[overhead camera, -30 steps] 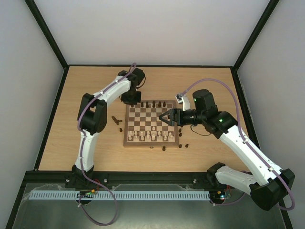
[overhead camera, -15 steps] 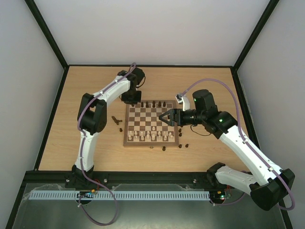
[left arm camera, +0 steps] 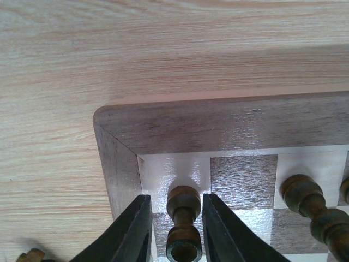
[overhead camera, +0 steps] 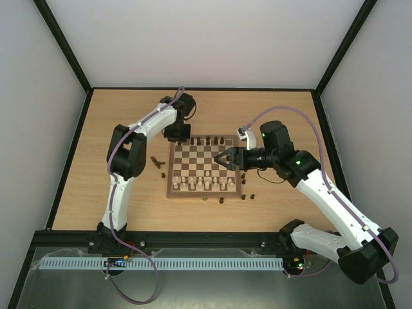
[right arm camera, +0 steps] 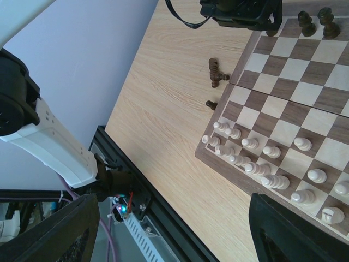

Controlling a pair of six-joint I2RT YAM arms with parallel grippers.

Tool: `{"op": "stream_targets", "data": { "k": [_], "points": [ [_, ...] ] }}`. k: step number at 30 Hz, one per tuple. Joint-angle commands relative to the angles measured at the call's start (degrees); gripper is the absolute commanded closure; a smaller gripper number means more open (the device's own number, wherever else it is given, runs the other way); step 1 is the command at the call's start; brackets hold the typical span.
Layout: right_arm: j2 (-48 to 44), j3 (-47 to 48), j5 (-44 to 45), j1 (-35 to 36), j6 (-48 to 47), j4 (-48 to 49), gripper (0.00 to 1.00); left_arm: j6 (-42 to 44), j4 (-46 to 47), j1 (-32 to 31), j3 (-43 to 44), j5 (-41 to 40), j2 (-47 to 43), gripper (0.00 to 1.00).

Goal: Set up the chess pieces on the board
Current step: Place the chess piece on the chessboard, then pick up the chess piece at the center of the board.

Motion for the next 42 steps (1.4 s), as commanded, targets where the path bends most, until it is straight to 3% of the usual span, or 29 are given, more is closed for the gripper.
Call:
{"op": "stream_targets", "data": {
  "k": [1,9,14,17,22,26,32,42],
  "points": [
    [-0.2,-0.9,-1.3,-0.1,-0.7,-0.4,0.24,0.0,-1.4,0.4,2.2,-0.5,0.0,0.69],
    [-0.1,-0.9,-1.4,-0.1,-0.7,-0.4,0.24,-0.1,-1.4,0.4,4.2,0.1,-3.6,0.57],
    [0.2,-0.9,-1.0,-0.1,-0.9,-0.5,0.24,-1.2,-0.9,0.7,2.3,-1.8,-10.7,0.48],
    [0.8,-0.9,-0.6,-0.1,-1.1,-0.5,0.23,-2.1,3.0,0.8,-3.7,-2.0,-18.5,0.39],
    [2.3,-0.9,0.6,-0.1,-1.4,-0.5,0.15,-3.1,11.5,0.8,-16.1,0.7,-31.7,0.22],
    [5.0,-0.1,0.6,-0.1,-1.2,-0.2,0.15,-4.5,18.6,0.8,-26.7,3.5,-40.7,0.01],
    [11.4,5.0,3.7,3.2,-0.2,-0.2,0.19,-7.9,26.5,1.0,-38.5,5.9,-54.7,0.00],
    [28.8,19.6,16.3,17.7,-1.1,-4.6,0.24,-11.4,30.5,1.0,-48.8,4.6,-78.8,0.00]
  ]
}}
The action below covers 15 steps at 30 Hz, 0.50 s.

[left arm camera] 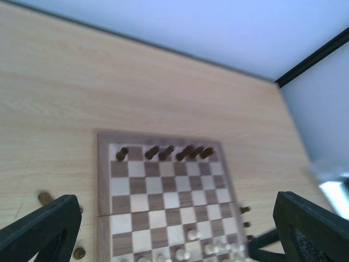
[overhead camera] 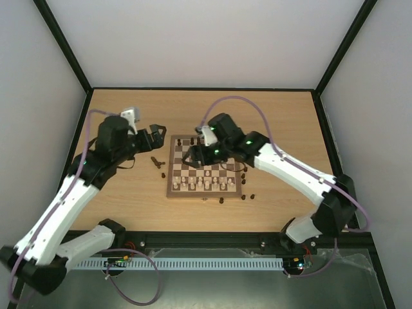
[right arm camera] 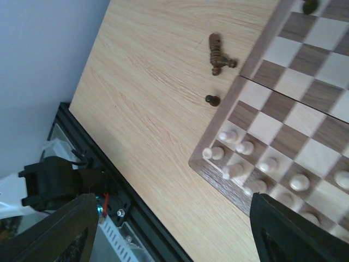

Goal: Set up the chess pieces on the board
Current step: Pick up the chess piece at the center of the board.

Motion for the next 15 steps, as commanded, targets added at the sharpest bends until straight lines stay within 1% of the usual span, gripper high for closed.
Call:
{"op": "stream_targets", "data": {
  "k": [1,4,6,10,12,15],
  "points": [
    [7.8,6.8,7.8,5.7,-1.1,-5.0,0.25,-2.3,3.1,0.4,-2.3,-0.5,-9.3,0.01],
    [13.4,10.8,10.2,7.8,-1.3,-6.7,0.27,-2.2,2.4,0.4,-2.5,-0.8,-14.6,0.01],
    [15.3,11.9,12.4,8.1,-0.9,-7.4,0.27,-1.6,1.0,0.4,-1.9,-1.0,-16.4,0.01],
    [14.9,11.6,24.6,7.6,-0.2,-11.0,0.28,-0.8,-0.3,0.4,-2.0,-0.4,-17.2,0.01],
    [13.3,8.5,27.9,6.1,0.8,-11.4,0.28,-0.5,0.0,0.4,-2.7,0.6,-16.7,0.00],
    [8.5,1.2,28.7,1.7,3.1,-10.1,0.28,0.2,0.5,0.4,-3.4,1.9,-15.2,0.00]
  ]
}}
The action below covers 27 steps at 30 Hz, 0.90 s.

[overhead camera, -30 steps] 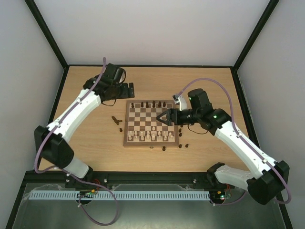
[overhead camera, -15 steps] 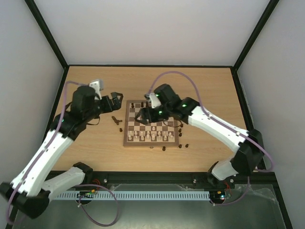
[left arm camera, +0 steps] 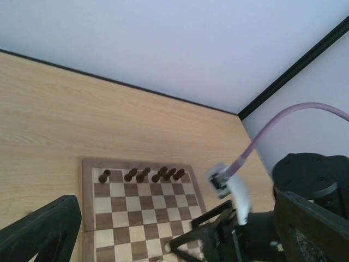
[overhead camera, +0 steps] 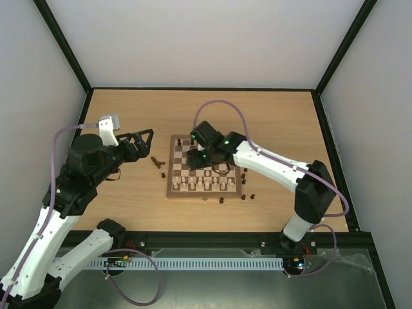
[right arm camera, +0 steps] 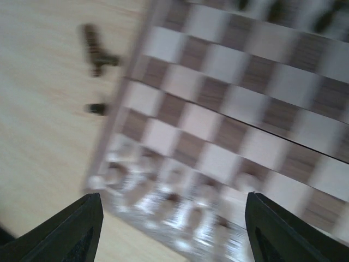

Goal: Set up the chess pieces on the board
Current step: Pick up the chess piece at the center of the board.

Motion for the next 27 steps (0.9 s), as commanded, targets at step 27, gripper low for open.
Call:
{"op": "stream_targets", "data": {
  "k": [27],
  "points": [
    [-25.7,-29.1,8.0,-1.6,11.9,-6.0,0.48,4.8,4.3,0.4,-4.3,7.5,10.7,0.00]
  ]
}}
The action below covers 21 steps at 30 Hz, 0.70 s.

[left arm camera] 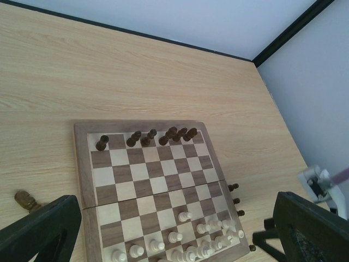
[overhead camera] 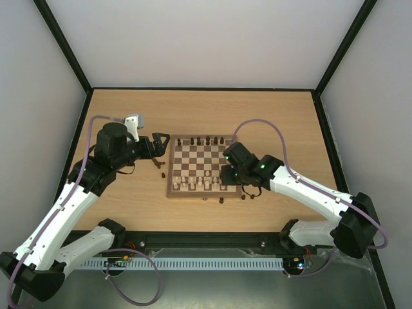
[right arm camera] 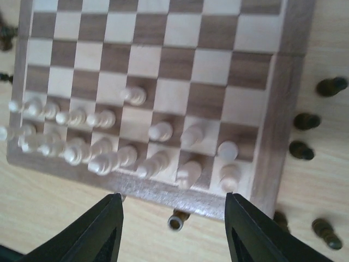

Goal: Set up the chess pieces on the board
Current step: Pick up the chess piece at the center of the board.

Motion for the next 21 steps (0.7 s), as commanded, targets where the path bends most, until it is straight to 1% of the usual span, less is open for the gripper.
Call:
{"op": "stream_targets", "data": {
  "k": [1,5,8,12,19,21],
  "points": [
    [0.4,-2.1,1.9,5.3,3.5,-6.2,0.48,0.6,1.6,0.3,-0.8,0.8,0.4,0.00],
    [2.1,-3.2,3.8,10.1,5.6,-7.0,0.49,0.6,1.9,0.4,-1.1,0.7,0.6,0.01],
    [3.3,-4.4,4.0,11.8,6.4,-6.4,0.50,0.5,2.2,0.4,-1.6,0.6,0.5,0.00],
    [4.5,-5.3,2.5,12.8,6.6,-4.4,0.55,0.3,2.3,0.4,-2.2,0.5,0.4,0.00],
    [6.9,-5.8,1.7,13.6,6.0,-3.0,0.57,0.1,2.6,0.4,-2.7,0.3,0.5,0.00],
    [7.9,-5.8,1.6,13.5,5.8,-2.6,0.61,0.1,2.8,0.4,-2.8,0.4,0.6,0.01]
  ]
}}
